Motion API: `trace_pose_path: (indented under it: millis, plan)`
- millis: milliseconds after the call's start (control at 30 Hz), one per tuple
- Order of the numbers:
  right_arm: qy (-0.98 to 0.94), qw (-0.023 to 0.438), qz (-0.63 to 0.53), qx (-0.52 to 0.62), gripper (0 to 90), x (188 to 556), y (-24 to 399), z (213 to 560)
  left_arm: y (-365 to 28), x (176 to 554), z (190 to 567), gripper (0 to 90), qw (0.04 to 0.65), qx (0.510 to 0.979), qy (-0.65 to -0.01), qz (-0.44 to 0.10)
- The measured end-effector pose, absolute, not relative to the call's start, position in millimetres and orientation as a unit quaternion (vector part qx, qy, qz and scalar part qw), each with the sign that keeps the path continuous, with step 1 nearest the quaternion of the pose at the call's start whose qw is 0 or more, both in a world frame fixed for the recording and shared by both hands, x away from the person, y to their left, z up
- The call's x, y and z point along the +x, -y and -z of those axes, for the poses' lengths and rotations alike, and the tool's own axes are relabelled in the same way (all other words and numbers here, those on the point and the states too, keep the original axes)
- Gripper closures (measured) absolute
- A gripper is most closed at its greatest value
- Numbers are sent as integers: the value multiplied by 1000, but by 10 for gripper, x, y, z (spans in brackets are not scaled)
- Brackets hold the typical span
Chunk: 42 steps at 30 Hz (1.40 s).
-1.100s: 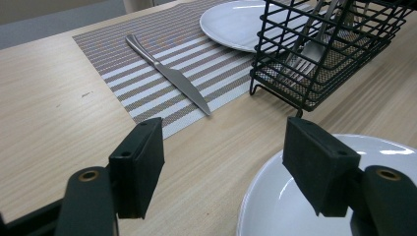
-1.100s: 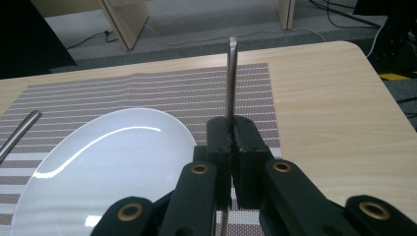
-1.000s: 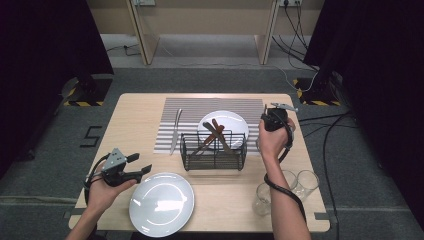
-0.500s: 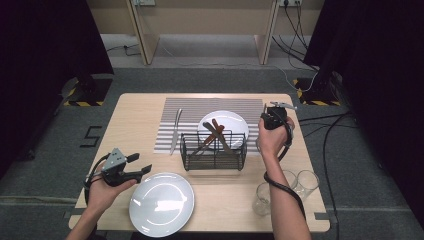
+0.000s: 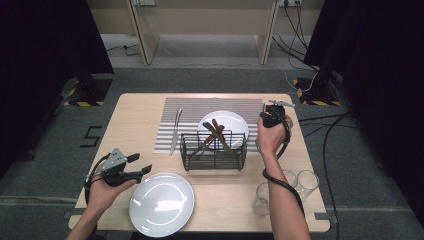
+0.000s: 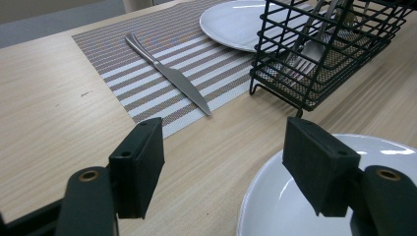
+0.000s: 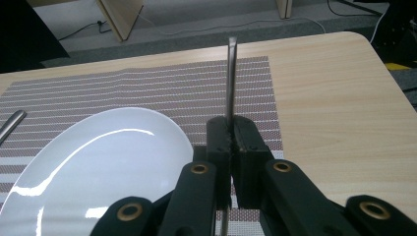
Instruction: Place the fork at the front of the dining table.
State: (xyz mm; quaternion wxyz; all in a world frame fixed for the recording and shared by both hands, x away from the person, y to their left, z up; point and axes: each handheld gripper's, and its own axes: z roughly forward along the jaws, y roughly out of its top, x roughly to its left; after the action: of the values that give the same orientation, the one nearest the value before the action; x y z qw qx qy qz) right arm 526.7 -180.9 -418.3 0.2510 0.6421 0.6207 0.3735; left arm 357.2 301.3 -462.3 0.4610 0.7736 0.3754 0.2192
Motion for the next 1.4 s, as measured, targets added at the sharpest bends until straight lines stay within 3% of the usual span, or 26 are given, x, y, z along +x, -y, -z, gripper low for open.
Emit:
trace_pose_path:
  millis: [1400]
  plan:
    - [-617,235,-369,654,875,5414,1835,4250,-3022,3571,4639,318,461,773,-377,-218]
